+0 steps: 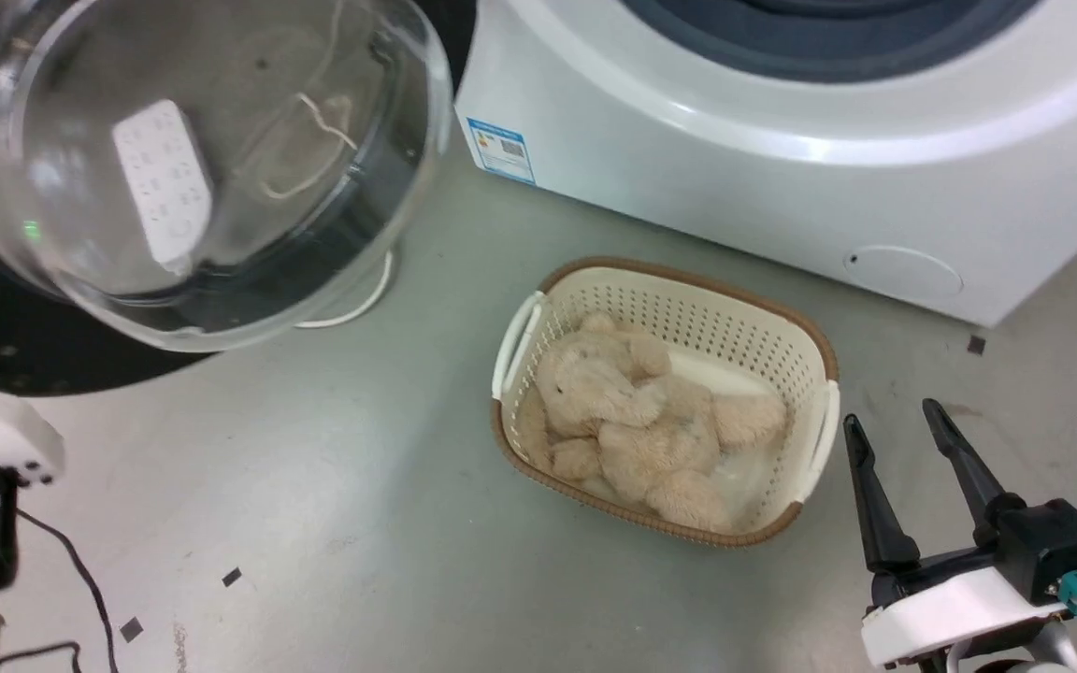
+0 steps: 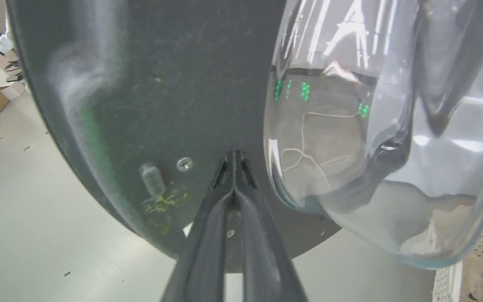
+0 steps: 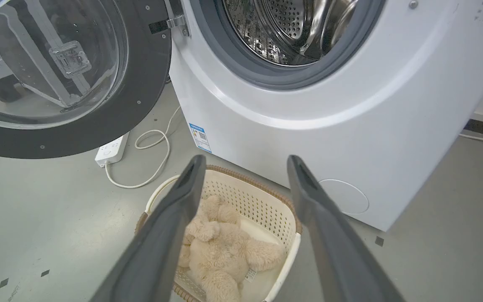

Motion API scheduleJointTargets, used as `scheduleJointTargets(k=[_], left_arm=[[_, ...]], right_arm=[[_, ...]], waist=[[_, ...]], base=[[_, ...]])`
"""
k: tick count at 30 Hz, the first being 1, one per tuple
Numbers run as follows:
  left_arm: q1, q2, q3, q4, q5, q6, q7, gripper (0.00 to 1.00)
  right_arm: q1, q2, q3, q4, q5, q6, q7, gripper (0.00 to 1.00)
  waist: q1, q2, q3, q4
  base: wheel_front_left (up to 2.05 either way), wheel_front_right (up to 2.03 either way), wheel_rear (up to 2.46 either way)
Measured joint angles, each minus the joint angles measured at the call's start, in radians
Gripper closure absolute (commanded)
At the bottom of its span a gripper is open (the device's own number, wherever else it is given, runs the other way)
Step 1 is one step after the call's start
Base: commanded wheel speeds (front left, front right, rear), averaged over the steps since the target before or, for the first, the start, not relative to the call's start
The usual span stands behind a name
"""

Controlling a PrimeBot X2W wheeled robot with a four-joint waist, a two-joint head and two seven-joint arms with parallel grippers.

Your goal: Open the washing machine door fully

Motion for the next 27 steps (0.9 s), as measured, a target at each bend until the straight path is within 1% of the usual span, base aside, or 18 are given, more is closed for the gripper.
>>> scheduleJointTargets(k=[2, 6, 9, 11, 15, 20, 24, 27], left_arm=[[-0.032, 0.004, 0.0, 0.046, 0.0, -0.013, -0.022, 1.0], [-0.059, 0.005, -0.004, 0.109, 0.004, -0.022, -0.068, 1.0], [-0.059, 0.0, -0.016, 0.111, 0.022, -0.027, -0.1, 1.0], [-0.058, -0.012, -0.02, 0.087, 0.032, -0.029, -0.114, 1.0], [-0.023, -0.053, -0.024, -0.029, 0.052, -0.033, -0.126, 1.0], [0.089, -0.137, -0.023, -0.243, 0.08, -0.032, -0.126, 1.0], [0.195, -0.193, -0.052, -0.369, 0.108, -0.024, -0.127, 1.0], [0.264, -0.232, -0.086, -0.434, 0.125, -0.02, -0.127, 1.0]], right_arm=[[-0.005, -0.002, -0.001, 0.001, 0.0, 0.0, 0.0, 0.0], [-0.016, -0.002, -0.01, 0.005, 0.0, 0.0, -0.002, 0.0], [-0.016, -0.002, -0.018, 0.015, 0.0, 0.0, -0.011, 0.0], [-0.016, -0.002, -0.025, 0.024, 0.0, 0.0, -0.017, 0.0], [-0.015, -0.001, -0.051, 0.034, 0.002, 0.0, -0.036, 0.0], [-0.013, 0.002, -0.089, 0.034, 0.002, 0.0, -0.051, 0.0], [-0.003, 0.003, -0.098, 0.023, 0.001, 0.0, -0.055, 0.0], [0.019, 0.005, -0.102, 0.007, 0.0, 0.0, -0.055, 0.0]], waist=[[0.0, 0.0, 0.009, -0.009], [-0.0001, 0.0, 0.0, -0.02], [-0.0002, 0.0, -0.022, -0.023], [-0.0002, 0.0, -0.043, -0.026], [-0.0003, 0.0, -0.094, -0.034], [-0.0004, 0.0, -0.168, -0.058], [-0.0005, 0.0, -0.221, -0.095], [-0.0005, 0.0, -0.254, -0.128]], base=[[0.0, 0.0, 0.0], [0.0, 0.0, 0.0], [0.0, 0.0, 0.0], [0.0, 0.0, 0.0], [0.0, 0.0, 0.0], [0.0, 0.0, 0.0], [0.0, 0.0, 0.0], [0.0, 0.0, 0.0]])
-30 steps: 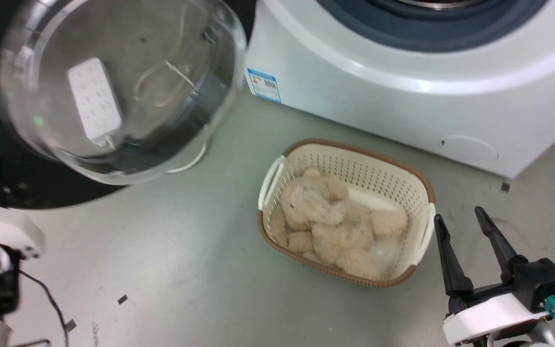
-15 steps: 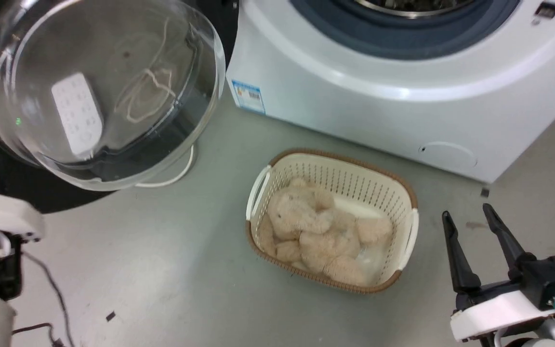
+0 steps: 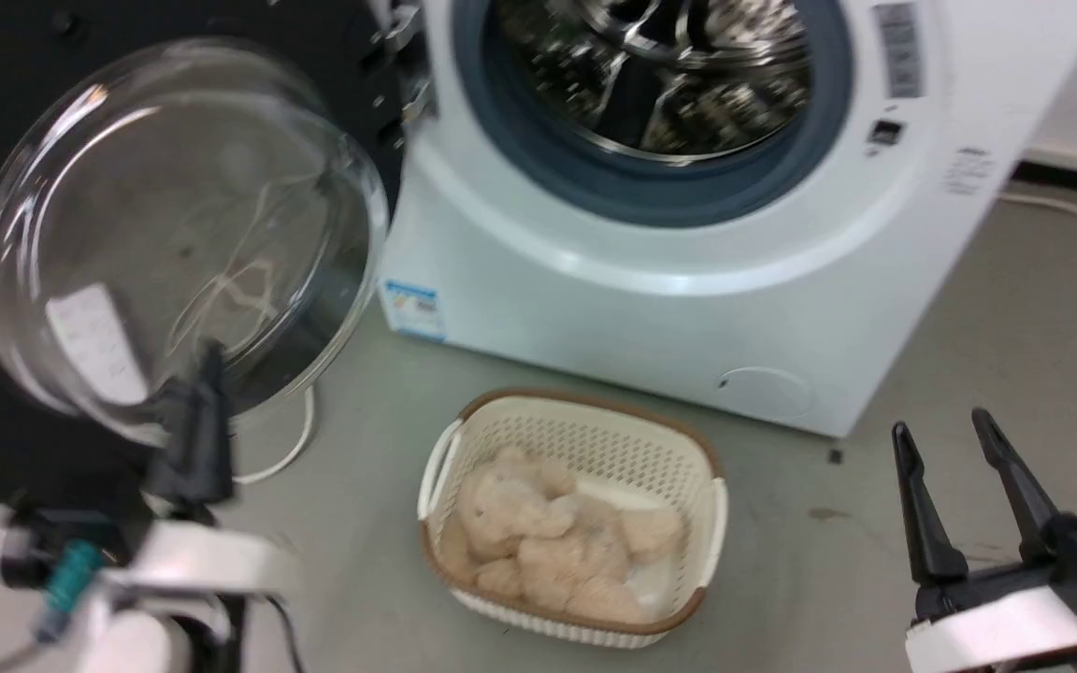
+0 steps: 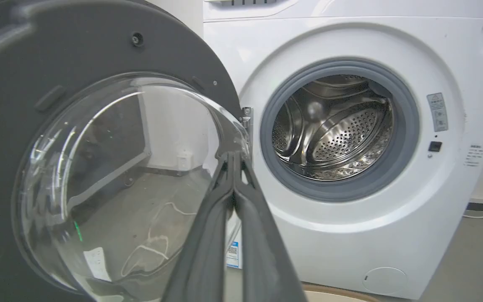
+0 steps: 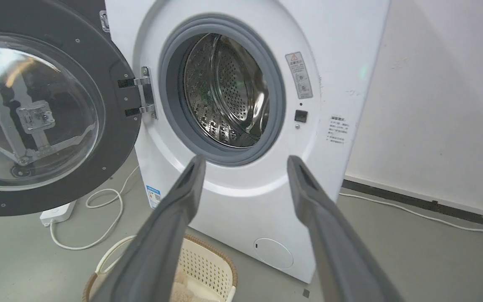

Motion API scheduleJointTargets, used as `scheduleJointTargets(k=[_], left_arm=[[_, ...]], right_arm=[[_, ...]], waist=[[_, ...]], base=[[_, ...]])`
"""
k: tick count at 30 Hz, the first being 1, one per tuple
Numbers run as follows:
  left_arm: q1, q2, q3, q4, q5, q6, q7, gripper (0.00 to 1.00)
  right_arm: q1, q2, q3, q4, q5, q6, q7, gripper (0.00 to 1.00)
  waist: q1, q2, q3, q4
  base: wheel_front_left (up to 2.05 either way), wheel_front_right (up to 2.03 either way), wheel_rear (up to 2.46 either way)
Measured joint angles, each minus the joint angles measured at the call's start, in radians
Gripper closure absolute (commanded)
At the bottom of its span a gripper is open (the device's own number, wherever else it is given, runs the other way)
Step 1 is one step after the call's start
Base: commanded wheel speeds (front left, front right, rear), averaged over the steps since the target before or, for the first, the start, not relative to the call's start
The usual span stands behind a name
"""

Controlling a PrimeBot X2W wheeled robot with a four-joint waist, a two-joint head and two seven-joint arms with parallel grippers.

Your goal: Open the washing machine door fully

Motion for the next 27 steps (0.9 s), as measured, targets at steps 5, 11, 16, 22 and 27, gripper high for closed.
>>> scheduleJointTargets(k=[5, 11, 16, 22, 27], left_arm=[[0.097, -0.049, -0.064, -0.062, 0.039, 0.015, 0.0, 1.0], [0.19, -0.087, -0.108, -0.068, 0.071, 0.039, 0.0, 0.0], [0.233, -0.104, -0.143, -0.059, 0.103, 0.052, 0.0, 0.0], [0.262, -0.119, -0.152, -0.018, 0.114, 0.075, 0.0, 0.0], [0.269, -0.124, -0.15, 0.029, 0.104, 0.085, 0.002, 0.0]], right_arm=[[0.04, 0.001, -0.002, -0.011, 0.01, 0.0, 0.0, 0.0], [0.087, 0.001, 0.006, -0.01, 0.038, 0.0, -0.004, 0.0], [0.116, 0.001, 0.005, -0.004, 0.049, 0.0, -0.014, 0.0], [0.131, 0.001, 0.006, 0.014, 0.056, 0.0, -0.023, 0.0], [0.131, 0.002, 0.01, 0.029, 0.055, 0.0, -0.025, 0.0]], waist=[[0.0001, 0.0, -0.046, -0.056], [0.0, 0.0, -0.089, -0.113], [0.0001, 0.0, -0.109, -0.143], [0.0002, 0.0, -0.119, -0.159], [0.0002, 0.0, -0.12, -0.165]], base=[[0.0, 0.0, 0.0], [0.0, 0.0, 0.0], [0.0, 0.0, 0.0], [0.0, 0.0, 0.0], [0.0, 0.0, 0.0]])
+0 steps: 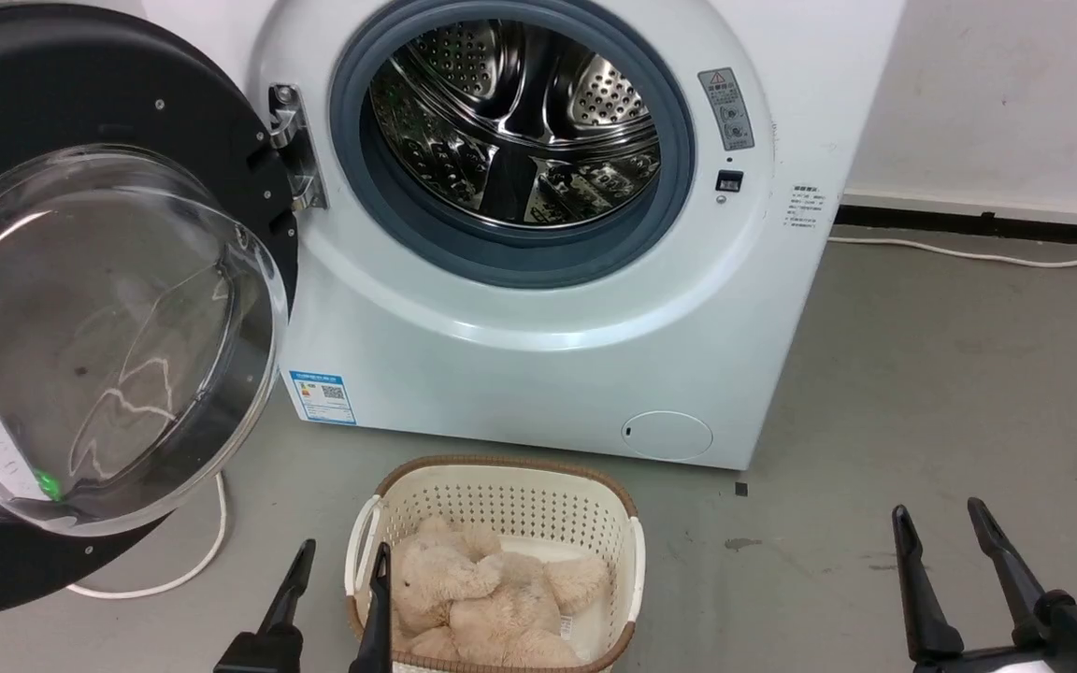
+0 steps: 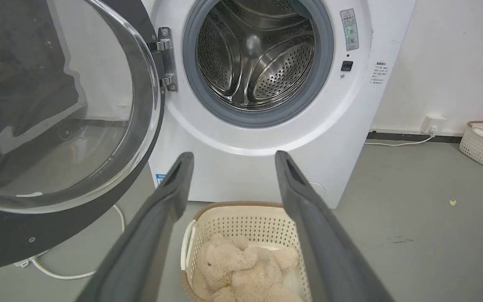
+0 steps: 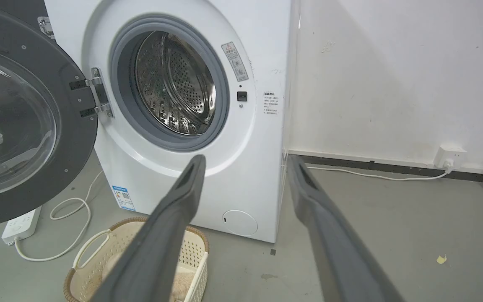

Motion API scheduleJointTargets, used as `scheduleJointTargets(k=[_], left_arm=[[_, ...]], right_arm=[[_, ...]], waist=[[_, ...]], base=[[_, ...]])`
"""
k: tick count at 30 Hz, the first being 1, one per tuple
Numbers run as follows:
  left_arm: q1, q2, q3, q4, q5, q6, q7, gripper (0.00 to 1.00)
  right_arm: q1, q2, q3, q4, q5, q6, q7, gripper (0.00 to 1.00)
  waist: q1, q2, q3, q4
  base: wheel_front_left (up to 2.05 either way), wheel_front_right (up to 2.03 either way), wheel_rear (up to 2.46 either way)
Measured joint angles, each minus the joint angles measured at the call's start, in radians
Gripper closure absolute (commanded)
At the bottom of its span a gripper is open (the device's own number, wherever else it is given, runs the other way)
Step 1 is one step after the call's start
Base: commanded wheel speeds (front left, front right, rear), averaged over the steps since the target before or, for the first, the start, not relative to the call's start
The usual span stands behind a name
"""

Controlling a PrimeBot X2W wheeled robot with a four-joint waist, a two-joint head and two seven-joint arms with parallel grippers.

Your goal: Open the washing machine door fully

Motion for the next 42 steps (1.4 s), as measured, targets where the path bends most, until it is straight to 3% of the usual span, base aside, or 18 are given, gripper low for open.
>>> scheduleJointTargets(k=[12, 13, 42], left_arm=[[-0.003, -0.003, -0.002, 0.016, -0.01, 0.0, 0.001, 0.0], [-0.003, -0.003, -0.002, 0.016, -0.01, -0.001, 0.001, 1.0], [-0.009, -0.028, 0.046, 0.009, 0.03, -0.033, 0.048, 1.0]], right_arm=[[0.0, 0.0, 0.003, 0.015, 0.0, 0.0, -0.006, 0.0], [0.0, 0.0, 0.004, 0.016, 0.0, 0.0, -0.006, 1.0], [-0.012, 0.0, 0.015, 0.019, -0.015, 0.0, 0.035, 1.0]], waist=[[0.0, 0.0, 0.001, 0.007], [0.0, 0.0, 0.002, 0.008], [0.0, 0.0, 0.009, -0.004]], base=[[0.0, 0.0, 0.0], [0.0, 0.0, 0.0], [0.0, 0.0, 0.0]])
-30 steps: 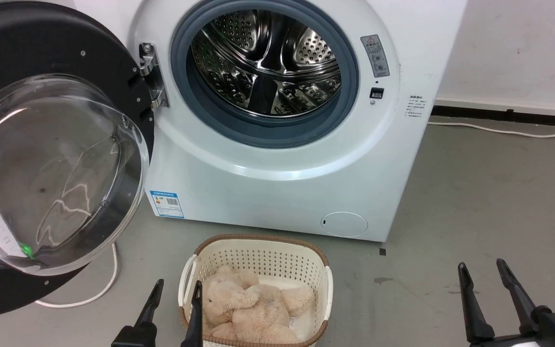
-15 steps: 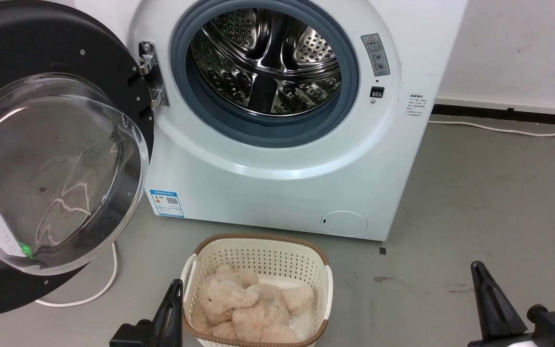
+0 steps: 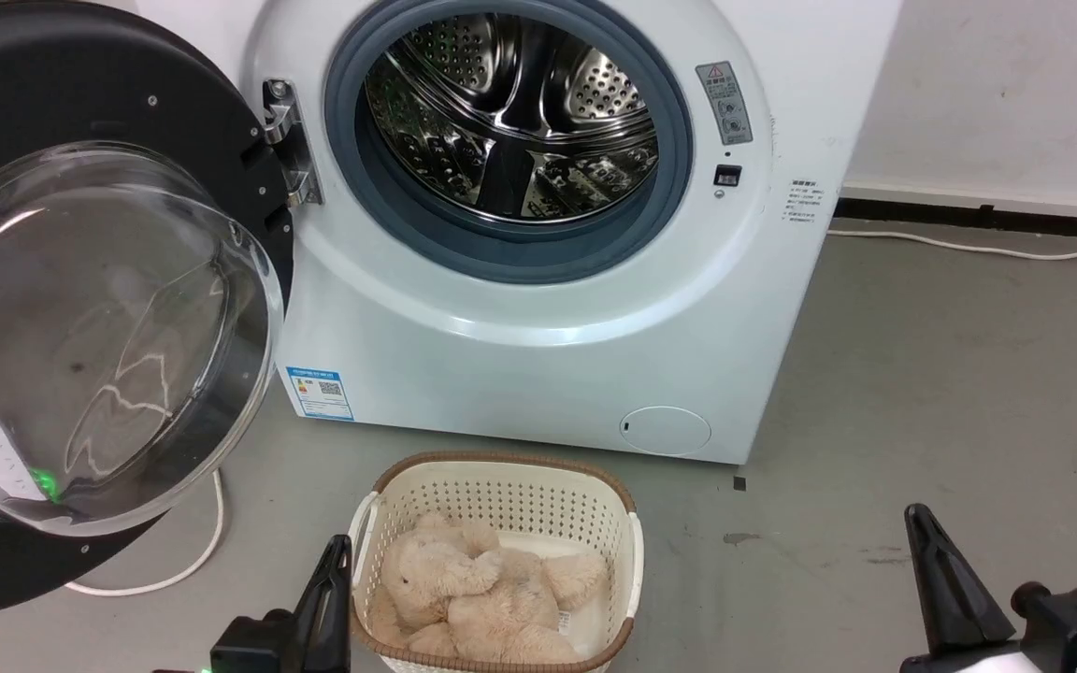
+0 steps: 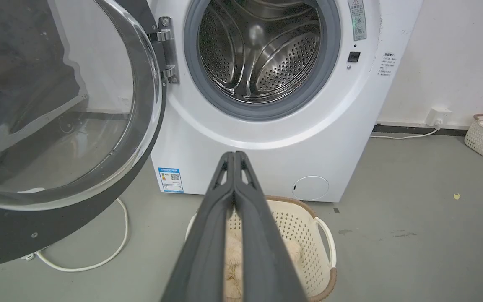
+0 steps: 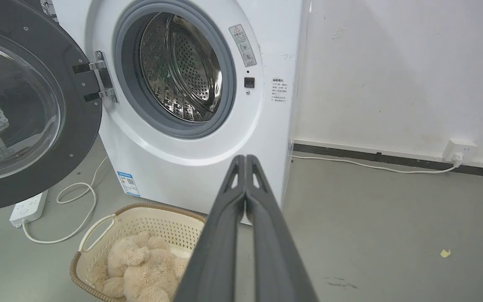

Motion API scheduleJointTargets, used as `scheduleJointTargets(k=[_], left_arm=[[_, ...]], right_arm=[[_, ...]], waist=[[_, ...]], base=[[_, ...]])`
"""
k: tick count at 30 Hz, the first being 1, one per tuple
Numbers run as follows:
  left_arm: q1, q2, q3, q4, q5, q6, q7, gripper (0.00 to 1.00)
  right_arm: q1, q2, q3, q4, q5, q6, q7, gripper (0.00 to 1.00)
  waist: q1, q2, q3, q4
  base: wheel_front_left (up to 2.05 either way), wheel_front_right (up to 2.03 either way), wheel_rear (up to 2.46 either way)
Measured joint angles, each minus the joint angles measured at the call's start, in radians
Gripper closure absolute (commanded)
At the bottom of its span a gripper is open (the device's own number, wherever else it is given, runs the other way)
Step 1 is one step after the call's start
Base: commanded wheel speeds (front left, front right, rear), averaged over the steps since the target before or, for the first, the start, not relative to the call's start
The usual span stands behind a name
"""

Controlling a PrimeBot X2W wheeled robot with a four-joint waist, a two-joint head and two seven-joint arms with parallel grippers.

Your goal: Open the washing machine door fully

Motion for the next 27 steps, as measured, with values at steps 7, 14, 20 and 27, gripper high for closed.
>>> scheduleJointTargets(k=[7, 14, 20, 27], left_arm=[[-0.002, -0.007, 0.014, -0.003, 0.016, -0.005, 0.015, 1.0], [-0.014, -0.016, 0.03, -0.008, 0.026, -0.017, 0.03, 1.0], [-0.017, -0.026, 0.043, -0.012, 0.036, -0.026, 0.04, 1.0], [-0.021, -0.032, 0.056, -0.014, 0.052, -0.038, 0.054, 1.0]], right_arm=[[-0.005, 0.0, 0.004, 0.0, -0.005, 0.0, 0.012, 1.0], [-0.014, 0.0, 0.007, 0.002, -0.007, 0.0, 0.021, 1.0], [-0.018, 0.0, 0.01, 0.002, -0.014, 0.0, 0.031, 1.0], [-0.029, 0.0, 0.013, 0.003, -0.019, 0.0, 0.046, 1.0]], waist=[[0.0, -0.0001, 0.002, -0.003], [0.0, 0.0, 0.004, -0.006], [0.0, -0.0001, 0.006, -0.009], [0.0, 0.0, 0.008, -0.013]], base=[[0.0, 0.0, 0.0], [0.0, 0.0, 0.0], [0.0, 0.0, 0.0], [0.0, 0.0, 0.0]])
